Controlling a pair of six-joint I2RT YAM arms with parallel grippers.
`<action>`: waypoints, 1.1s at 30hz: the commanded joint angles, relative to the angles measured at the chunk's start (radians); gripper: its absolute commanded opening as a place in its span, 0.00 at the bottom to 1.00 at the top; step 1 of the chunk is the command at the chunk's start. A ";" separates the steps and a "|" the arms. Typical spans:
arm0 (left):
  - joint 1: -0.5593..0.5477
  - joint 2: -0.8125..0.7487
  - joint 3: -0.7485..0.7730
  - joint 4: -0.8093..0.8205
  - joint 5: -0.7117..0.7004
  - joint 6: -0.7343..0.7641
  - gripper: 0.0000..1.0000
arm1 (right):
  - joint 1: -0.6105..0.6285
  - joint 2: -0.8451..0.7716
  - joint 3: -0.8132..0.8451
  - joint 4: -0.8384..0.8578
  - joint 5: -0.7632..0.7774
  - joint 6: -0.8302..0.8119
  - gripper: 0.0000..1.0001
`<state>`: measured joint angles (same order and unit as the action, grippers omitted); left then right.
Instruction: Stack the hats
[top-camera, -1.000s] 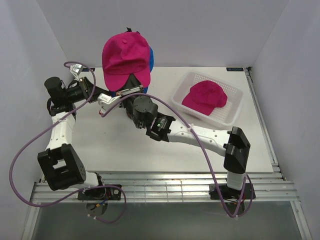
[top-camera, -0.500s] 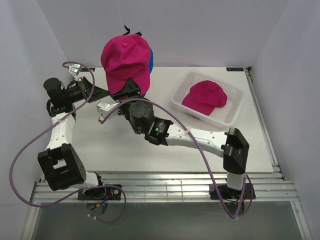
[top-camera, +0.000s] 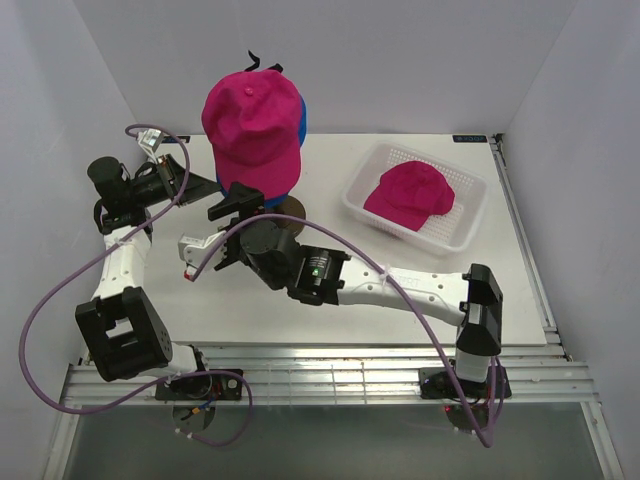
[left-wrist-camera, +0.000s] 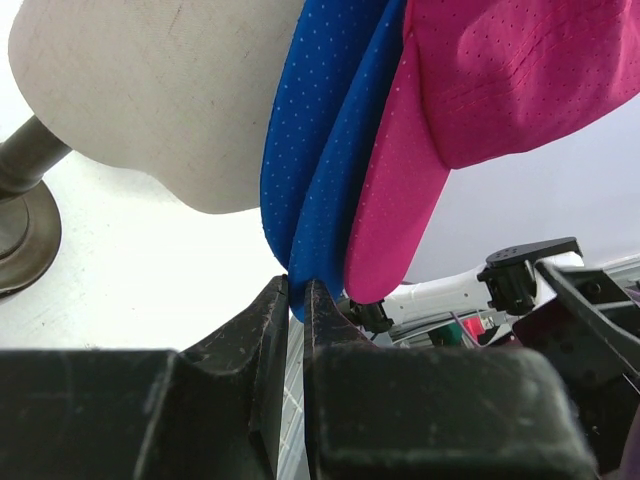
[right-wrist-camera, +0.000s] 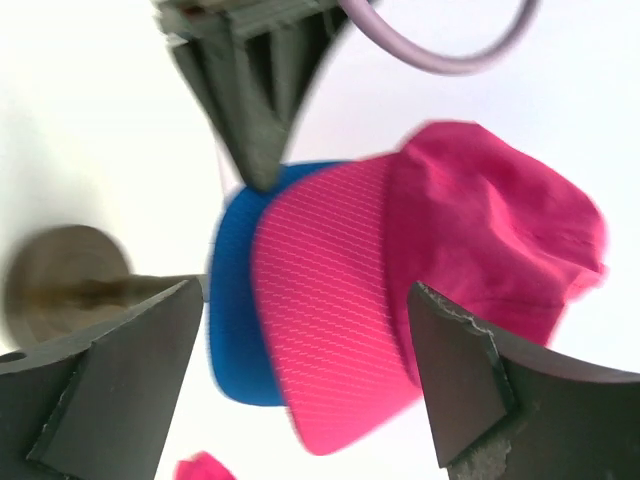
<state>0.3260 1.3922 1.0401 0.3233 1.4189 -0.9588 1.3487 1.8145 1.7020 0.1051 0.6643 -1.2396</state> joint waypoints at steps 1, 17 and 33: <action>0.013 -0.018 -0.006 0.016 -0.020 0.003 0.00 | 0.003 -0.096 0.087 -0.208 -0.139 0.205 0.89; 0.018 -0.019 -0.014 0.017 -0.020 0.005 0.00 | -0.187 -0.339 0.113 -0.446 -0.573 0.662 0.84; 0.018 -0.025 -0.018 0.017 -0.021 0.008 0.00 | -0.775 -0.416 -0.344 0.113 -1.296 1.747 0.64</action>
<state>0.3321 1.3922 1.0283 0.3271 1.4170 -0.9596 0.6102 1.4364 1.4063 -0.0494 -0.4877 0.2691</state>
